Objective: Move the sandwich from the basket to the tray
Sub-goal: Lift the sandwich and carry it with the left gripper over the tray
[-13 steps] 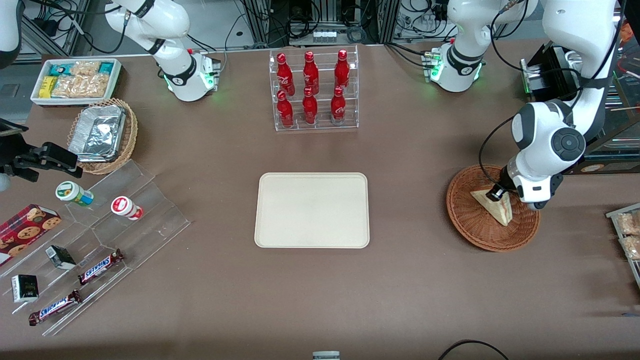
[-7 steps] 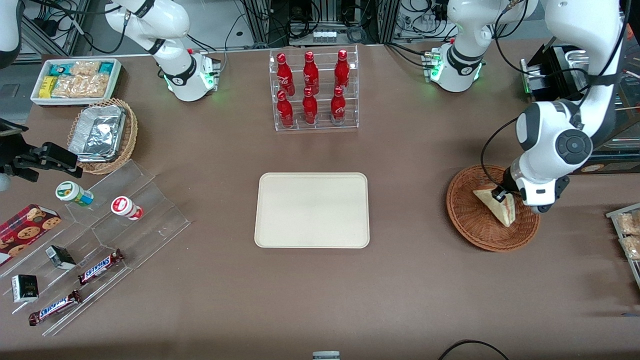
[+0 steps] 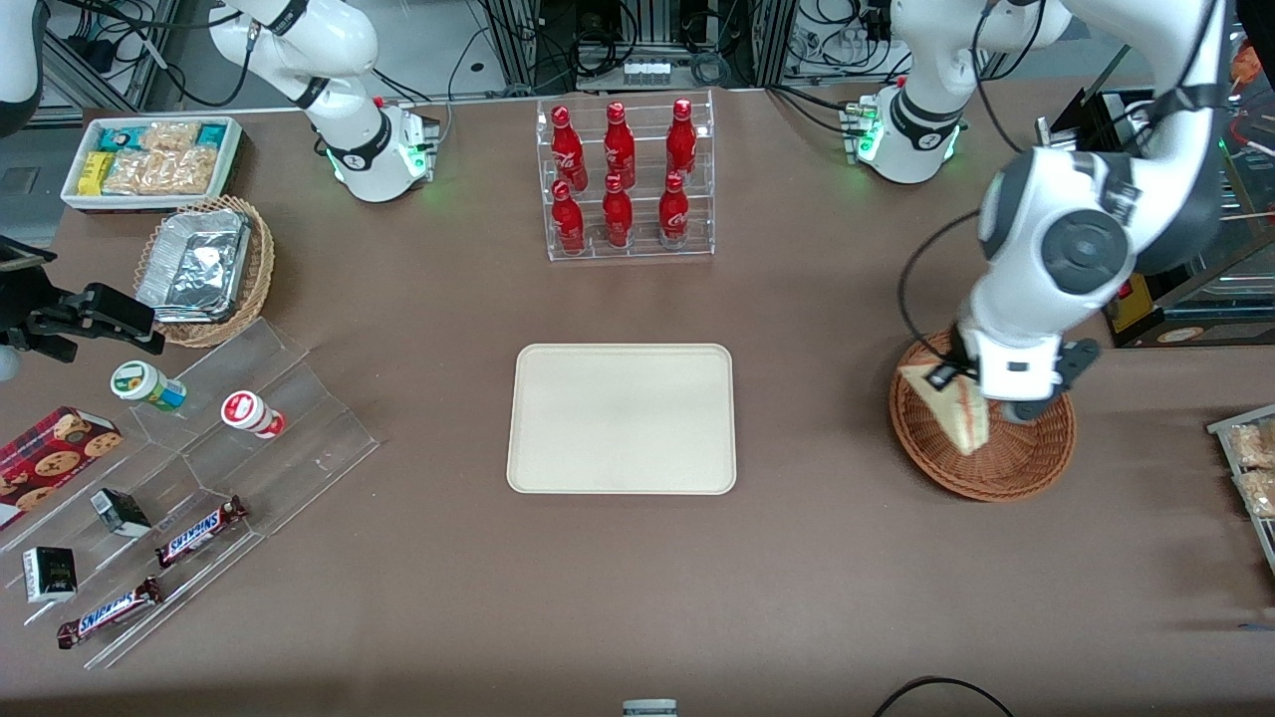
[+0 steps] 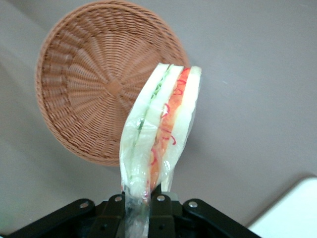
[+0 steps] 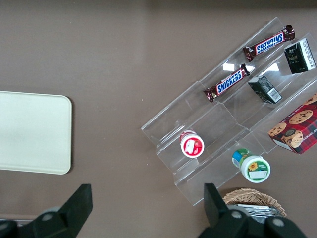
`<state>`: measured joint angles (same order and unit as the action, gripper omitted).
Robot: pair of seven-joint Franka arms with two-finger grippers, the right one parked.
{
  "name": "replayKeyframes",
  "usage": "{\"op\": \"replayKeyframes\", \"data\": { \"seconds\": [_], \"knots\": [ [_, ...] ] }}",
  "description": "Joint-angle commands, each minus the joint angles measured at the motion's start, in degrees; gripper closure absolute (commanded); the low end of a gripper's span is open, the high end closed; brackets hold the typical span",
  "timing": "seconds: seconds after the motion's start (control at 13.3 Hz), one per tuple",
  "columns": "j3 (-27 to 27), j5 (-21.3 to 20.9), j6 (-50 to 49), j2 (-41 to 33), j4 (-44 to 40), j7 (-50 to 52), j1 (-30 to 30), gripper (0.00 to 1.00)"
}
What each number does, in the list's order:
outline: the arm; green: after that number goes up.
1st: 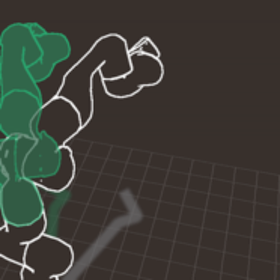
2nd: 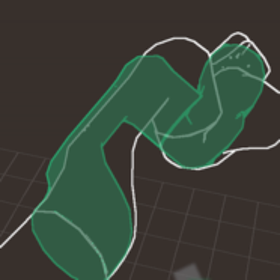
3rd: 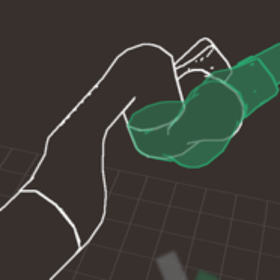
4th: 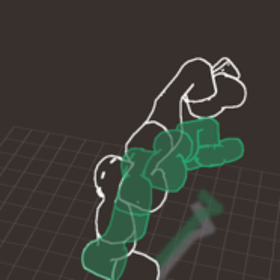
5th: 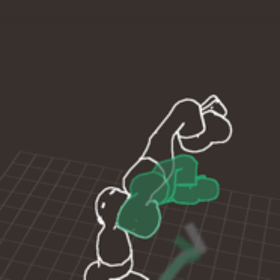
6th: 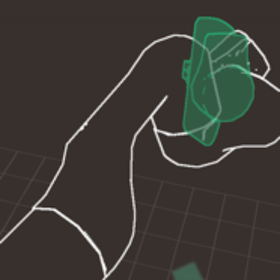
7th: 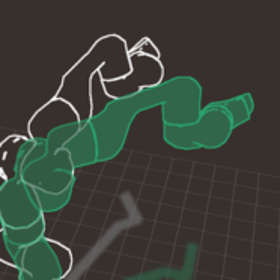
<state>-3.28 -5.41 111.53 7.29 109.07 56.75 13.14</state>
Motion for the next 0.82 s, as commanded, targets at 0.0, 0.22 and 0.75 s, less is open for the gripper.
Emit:
{"op": "replayKeyframes", "data": {
  "seconds": [0.0,0.22,0.75],
  "knots": [
    [0.6,3.7,-1.8,2.3,-5.2,1.3,4.9,1.00],
    [0.6,5.5,-1.2,7.4,-11.1,-0.1,9.9,1.00],
    [0.6,3.4,4.7,22.6,-22.1,0.0,20.7,1.00]
  ]
}}
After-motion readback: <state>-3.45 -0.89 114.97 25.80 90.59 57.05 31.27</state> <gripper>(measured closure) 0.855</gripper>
